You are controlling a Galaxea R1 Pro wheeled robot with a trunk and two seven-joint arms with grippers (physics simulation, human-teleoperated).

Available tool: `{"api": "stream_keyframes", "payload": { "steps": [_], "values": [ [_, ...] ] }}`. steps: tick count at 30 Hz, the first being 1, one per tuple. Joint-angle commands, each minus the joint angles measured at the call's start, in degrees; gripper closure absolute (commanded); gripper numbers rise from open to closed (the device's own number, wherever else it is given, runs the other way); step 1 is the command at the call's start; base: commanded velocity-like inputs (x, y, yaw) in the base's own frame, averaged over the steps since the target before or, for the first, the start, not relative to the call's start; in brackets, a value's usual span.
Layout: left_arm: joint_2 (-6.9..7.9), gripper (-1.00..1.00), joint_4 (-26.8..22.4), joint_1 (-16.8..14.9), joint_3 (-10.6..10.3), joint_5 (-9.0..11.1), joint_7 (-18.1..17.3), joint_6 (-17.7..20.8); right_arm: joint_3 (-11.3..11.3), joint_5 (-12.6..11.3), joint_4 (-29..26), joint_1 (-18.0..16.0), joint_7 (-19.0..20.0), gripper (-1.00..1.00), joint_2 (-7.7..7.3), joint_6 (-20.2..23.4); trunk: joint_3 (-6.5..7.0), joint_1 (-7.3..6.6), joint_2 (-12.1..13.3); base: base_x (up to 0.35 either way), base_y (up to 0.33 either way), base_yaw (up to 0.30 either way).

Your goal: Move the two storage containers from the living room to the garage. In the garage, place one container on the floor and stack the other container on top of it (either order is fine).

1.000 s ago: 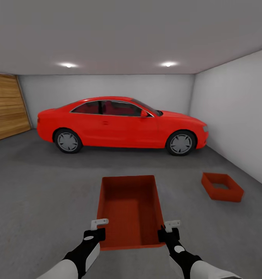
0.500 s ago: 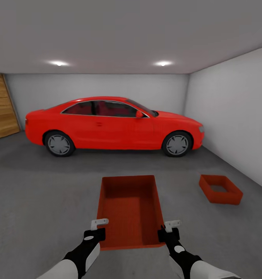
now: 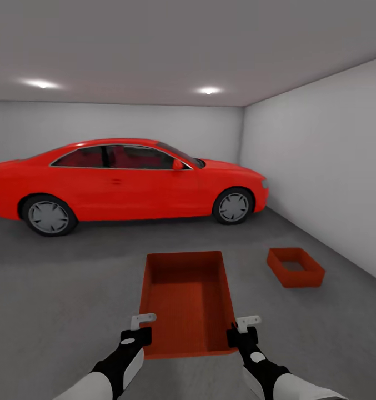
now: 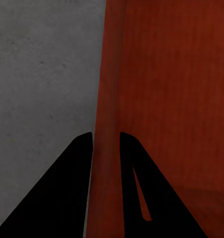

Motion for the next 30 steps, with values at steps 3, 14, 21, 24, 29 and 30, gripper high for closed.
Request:
{"api": "stream_keyframes", "payload": {
  "steps": [3, 14, 21, 24, 29, 30],
  "values": [
    [0.37, 1.0, -0.29, -0.02, 0.48, -0.84, 1.04, -1.64, -2.94, -0.65, 0.2, -0.07, -0.78, 1.0, -0.03, -0.19, -0.08, 0.04, -0.06, 0.314, 0.187, -0.285],
    [0.37, 1.0, -0.29, -0.02, 0.51, -0.84, 1.04, -1.64, -2.95, -0.59, 0.2, -0.07, -0.78, 1.0, -0.03, -0.19, -0.08, 0.04, -0.06, 0.302, 0.216, -0.285],
    [0.37, 1.0, -0.29, -0.02, 0.51, -0.84, 1.04, -1.64, -2.95, -0.64, 0.2, -0.07, -0.78, 1.0, -0.03, -0.19, -0.08, 0.04, -0.06, 0.299, 0.224, -0.285],
    [0.37, 1.0, -0.29, -0.02, 0.51, -0.84, 1.04, -1.64, -2.95, -0.63, 0.2, -0.07, -0.78, 1.0, -0.04, -0.19, -0.08, 0.04, -0.06, 0.299, 0.224, -0.285],
    [0.37, 1.0, -0.29, -0.02, 0.51, -0.84, 1.04, -1.64, -2.95, -0.58, 0.2, -0.07, -0.78, 1.0, -0.06, -0.19, -0.08, 0.04, -0.06, 0.298, 0.224, -0.285],
    [0.37, 1.0, -0.29, -0.02, 0.51, -0.84, 1.04, -1.64, -2.95, -0.58, 0.2, -0.07, -0.78, 1.0, -0.07, -0.19, -0.08, 0.04, -0.06, 0.298, 0.224, -0.285]
  ]
}}
